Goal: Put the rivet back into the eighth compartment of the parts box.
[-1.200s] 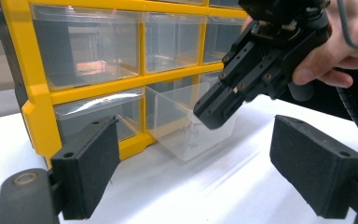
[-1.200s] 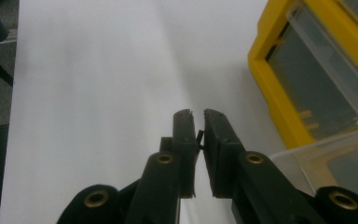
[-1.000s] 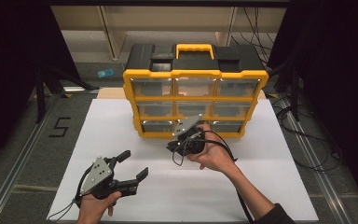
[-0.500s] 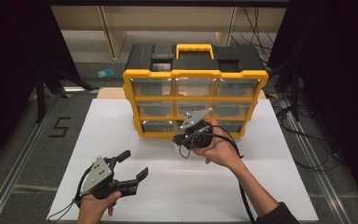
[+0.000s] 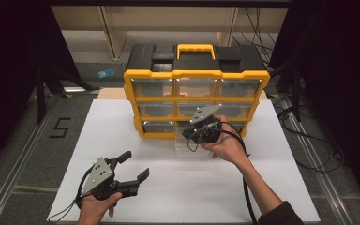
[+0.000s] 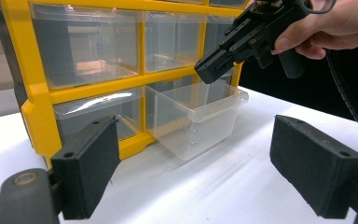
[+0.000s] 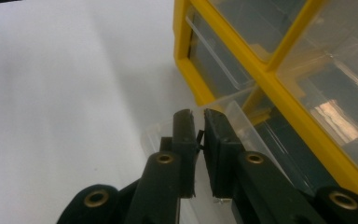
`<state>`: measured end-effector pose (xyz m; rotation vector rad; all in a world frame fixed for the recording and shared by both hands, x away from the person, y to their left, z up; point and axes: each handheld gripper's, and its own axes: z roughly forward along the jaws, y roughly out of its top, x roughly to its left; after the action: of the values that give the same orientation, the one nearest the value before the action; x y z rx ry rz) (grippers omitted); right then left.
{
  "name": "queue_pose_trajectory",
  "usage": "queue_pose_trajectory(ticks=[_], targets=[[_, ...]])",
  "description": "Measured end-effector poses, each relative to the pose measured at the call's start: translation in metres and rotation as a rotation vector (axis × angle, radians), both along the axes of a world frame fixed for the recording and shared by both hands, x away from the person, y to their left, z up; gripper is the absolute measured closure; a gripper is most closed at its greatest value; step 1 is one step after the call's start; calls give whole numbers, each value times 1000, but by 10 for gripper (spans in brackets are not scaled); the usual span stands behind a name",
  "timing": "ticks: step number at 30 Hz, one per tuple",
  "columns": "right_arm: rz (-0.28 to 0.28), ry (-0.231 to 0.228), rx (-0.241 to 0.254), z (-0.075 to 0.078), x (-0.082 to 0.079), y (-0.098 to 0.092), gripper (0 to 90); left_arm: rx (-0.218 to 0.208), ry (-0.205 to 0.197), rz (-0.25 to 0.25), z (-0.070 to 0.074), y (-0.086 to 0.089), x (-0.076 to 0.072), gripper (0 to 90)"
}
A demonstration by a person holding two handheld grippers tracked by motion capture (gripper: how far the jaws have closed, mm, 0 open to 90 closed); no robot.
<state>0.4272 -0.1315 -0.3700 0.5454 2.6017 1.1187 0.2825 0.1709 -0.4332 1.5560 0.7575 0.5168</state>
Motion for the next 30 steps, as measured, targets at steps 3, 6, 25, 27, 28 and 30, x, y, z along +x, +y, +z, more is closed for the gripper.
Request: queue_pose_trajectory(ticks=[3,6,25,27,28,30], targets=[[-22,-6,7,-1,1,-2,836,4,2,2,0,0,0,159],[-25,1,1,-1,3,-4,836,3,1,2,0,0,0,159],[-70,-2,-5,-10,12,-13,833,8,4,-2,0,-1,0,159],[-71,1,-11,-12,13,-13,831,2,0,-3,-1,-1,0,159],[-76,9,-9,-13,13,-13,830,4,1,-4,-1,-1,0,159],[-74,8,-14,-15,14,-14,823,3,2,-5,-1,-1,0,159]])
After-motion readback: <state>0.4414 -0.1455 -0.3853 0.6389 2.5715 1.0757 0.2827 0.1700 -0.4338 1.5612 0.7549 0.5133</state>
